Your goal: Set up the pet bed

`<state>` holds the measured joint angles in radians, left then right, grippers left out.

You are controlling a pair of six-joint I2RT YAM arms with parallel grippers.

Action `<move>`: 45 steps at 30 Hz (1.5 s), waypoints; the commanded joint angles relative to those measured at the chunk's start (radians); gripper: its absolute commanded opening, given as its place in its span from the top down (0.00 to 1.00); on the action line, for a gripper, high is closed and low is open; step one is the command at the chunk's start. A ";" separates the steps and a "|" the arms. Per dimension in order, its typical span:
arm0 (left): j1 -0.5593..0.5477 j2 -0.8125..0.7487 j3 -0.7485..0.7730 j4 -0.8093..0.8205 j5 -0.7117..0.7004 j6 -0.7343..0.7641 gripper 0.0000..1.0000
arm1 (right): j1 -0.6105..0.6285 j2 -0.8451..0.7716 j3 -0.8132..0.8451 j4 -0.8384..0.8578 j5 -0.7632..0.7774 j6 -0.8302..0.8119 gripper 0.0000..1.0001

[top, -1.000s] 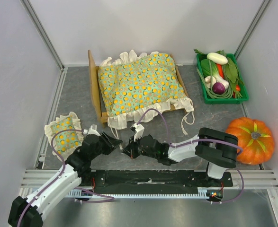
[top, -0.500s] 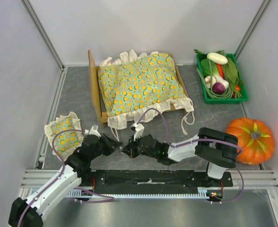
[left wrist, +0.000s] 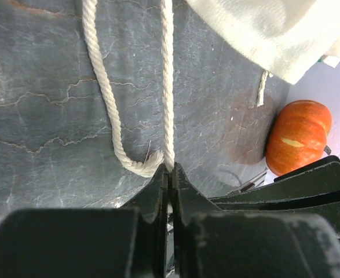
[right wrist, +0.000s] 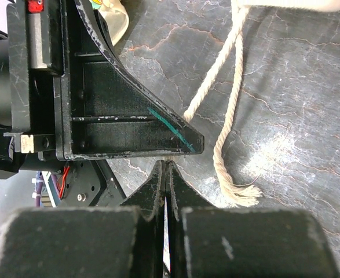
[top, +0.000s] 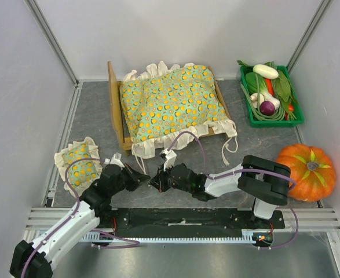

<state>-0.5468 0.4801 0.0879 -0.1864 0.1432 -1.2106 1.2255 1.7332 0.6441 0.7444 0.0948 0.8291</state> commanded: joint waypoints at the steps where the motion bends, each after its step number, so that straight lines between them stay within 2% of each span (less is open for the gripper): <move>1: -0.004 -0.018 0.035 0.008 0.013 0.026 0.98 | -0.003 0.009 0.026 0.036 0.006 -0.012 1.00; 4: -0.004 -0.026 0.045 -0.030 -0.029 0.037 0.98 | -0.003 -0.006 0.017 0.027 -0.015 -0.018 0.88; 5: -0.004 -0.026 0.056 -0.054 -0.045 0.042 0.98 | -0.003 -0.015 0.008 0.018 -0.014 -0.022 0.81; 7: -0.004 -0.024 0.070 -0.084 -0.091 0.054 0.98 | -0.003 -0.056 0.000 -0.022 -0.013 -0.036 0.73; 8: -0.004 -0.018 0.084 -0.103 -0.106 0.063 0.98 | -0.003 -0.075 0.002 -0.046 -0.012 -0.050 0.65; 13: -0.004 0.011 0.125 -0.139 -0.186 0.091 0.98 | -0.009 -0.194 0.034 -0.221 0.037 -0.133 0.62; 17: -0.004 0.037 0.145 -0.157 -0.223 0.108 0.98 | -0.029 -0.209 0.142 -0.321 0.072 -0.186 0.62; 25: -0.002 0.041 0.151 -0.183 -0.263 0.100 0.98 | -0.124 0.023 0.429 -0.430 0.014 -0.197 0.62; 34: 0.001 0.061 0.190 -0.215 -0.289 0.112 0.98 | -0.133 0.224 0.562 -0.410 0.040 -0.214 0.57; 40: 0.002 0.084 0.211 -0.226 -0.284 0.125 0.98 | -0.132 0.246 0.583 -0.355 0.062 -0.275 0.50; 45: 0.002 0.081 0.210 -0.232 -0.284 0.123 0.98 | -0.135 0.279 0.615 -0.332 0.033 -0.292 0.48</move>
<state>-0.5465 0.5632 0.2634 -0.4202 -0.1059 -1.1275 1.0908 1.9823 1.1950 0.3363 0.1284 0.5770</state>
